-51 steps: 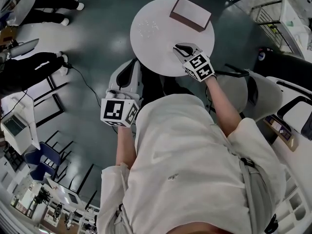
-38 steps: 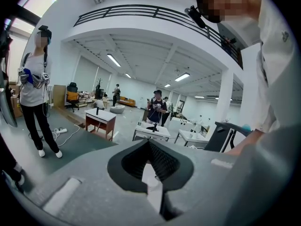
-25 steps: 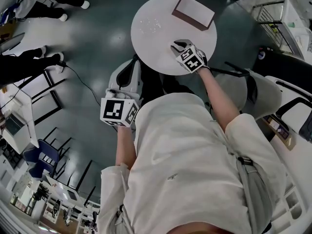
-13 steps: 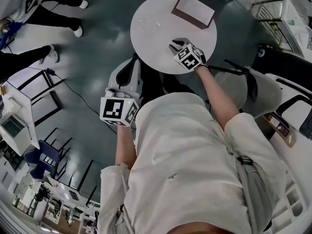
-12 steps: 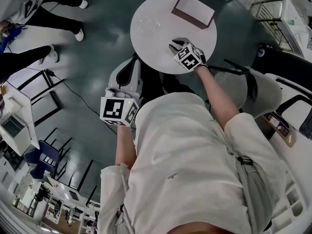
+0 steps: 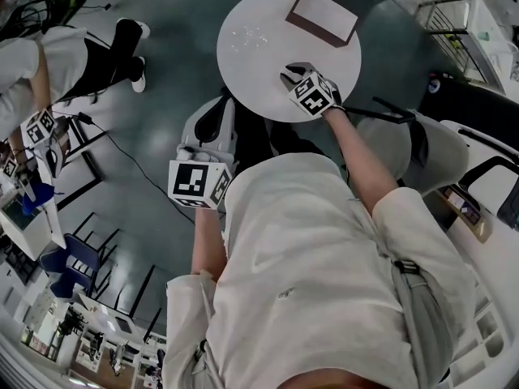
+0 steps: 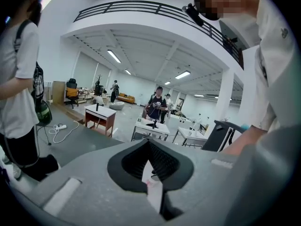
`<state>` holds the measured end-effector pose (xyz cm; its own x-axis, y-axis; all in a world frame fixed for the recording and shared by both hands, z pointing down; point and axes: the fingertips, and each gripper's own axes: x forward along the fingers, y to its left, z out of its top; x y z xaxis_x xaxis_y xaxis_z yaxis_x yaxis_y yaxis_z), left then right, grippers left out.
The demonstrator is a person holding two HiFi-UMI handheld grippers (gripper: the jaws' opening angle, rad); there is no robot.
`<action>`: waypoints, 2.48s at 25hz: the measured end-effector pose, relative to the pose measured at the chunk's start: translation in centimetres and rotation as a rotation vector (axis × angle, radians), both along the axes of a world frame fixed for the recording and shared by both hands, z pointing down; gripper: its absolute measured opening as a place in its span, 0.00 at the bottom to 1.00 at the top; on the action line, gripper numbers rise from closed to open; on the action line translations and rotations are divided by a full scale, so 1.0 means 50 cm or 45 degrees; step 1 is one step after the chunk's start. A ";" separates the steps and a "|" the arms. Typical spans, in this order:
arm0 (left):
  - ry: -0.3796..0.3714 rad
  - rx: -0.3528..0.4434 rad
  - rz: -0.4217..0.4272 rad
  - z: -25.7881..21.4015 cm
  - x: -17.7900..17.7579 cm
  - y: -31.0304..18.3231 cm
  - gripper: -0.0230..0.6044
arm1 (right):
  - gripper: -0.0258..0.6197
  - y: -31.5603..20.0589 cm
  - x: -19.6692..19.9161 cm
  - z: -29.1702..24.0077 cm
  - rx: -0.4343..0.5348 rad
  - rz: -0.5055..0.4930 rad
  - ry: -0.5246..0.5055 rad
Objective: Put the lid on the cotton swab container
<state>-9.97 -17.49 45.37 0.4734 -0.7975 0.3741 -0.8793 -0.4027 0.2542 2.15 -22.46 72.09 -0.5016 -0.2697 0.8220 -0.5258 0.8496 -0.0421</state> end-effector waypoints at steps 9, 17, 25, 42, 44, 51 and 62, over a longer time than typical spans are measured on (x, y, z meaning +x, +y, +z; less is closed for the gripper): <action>0.001 0.001 -0.010 -0.001 0.003 -0.001 0.05 | 0.20 0.001 0.002 0.007 0.011 -0.024 0.015; -0.002 -0.003 -0.020 0.002 0.008 -0.006 0.05 | 0.20 0.000 0.004 0.013 -0.024 -0.023 -0.014; -0.005 0.005 -0.034 0.001 0.017 -0.006 0.05 | 0.20 0.000 0.007 0.017 -0.032 -0.026 -0.014; -0.037 0.070 -0.075 -0.049 -0.007 0.036 0.05 | 0.16 -0.013 0.023 -0.103 0.087 0.146 -0.220; -0.041 0.079 -0.075 -0.056 -0.001 0.043 0.05 | 0.16 -0.010 0.032 -0.132 0.118 0.156 -0.246; -0.052 0.086 -0.077 -0.052 0.033 0.075 0.05 | 0.14 0.019 0.074 -0.225 0.174 0.222 -0.374; -0.042 0.081 -0.124 -0.042 0.016 0.137 0.05 | 0.05 0.081 0.094 -0.378 0.341 0.309 -0.602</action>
